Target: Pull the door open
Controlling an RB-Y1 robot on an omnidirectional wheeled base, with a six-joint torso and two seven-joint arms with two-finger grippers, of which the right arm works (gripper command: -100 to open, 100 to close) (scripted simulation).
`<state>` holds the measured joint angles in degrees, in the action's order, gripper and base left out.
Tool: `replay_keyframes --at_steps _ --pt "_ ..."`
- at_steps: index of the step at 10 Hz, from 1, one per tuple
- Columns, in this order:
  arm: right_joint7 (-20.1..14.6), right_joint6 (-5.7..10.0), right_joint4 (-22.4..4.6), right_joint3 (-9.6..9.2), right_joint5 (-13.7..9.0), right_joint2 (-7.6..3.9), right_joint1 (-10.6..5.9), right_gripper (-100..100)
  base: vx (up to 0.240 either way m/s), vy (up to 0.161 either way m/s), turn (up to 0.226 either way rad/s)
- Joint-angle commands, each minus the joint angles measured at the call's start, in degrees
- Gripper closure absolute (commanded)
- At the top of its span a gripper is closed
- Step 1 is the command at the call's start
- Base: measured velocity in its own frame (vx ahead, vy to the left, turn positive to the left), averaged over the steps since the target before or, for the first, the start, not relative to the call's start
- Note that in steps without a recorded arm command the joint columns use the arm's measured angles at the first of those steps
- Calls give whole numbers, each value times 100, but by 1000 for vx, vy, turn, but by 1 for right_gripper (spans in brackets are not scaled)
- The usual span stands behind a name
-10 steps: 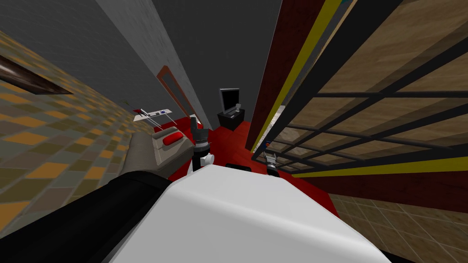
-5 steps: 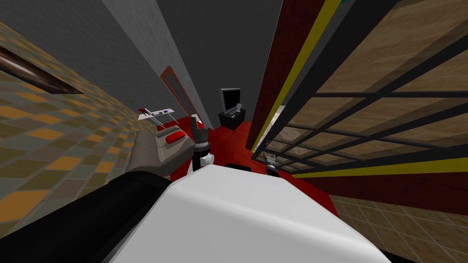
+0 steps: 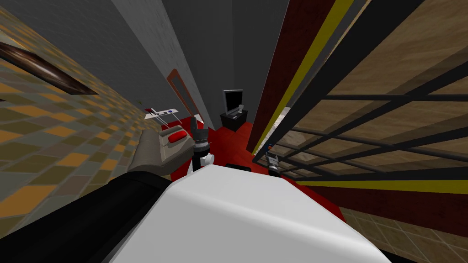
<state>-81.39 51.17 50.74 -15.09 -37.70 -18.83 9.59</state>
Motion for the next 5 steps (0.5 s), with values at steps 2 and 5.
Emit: replay_keyframes --at_steps 2,5 --pt "-146 85 -167 86 -47 -84 -24 -100 196 0 95" --pt "-283 153 -304 177 -97 -181 -24 -100 139 -34 87"
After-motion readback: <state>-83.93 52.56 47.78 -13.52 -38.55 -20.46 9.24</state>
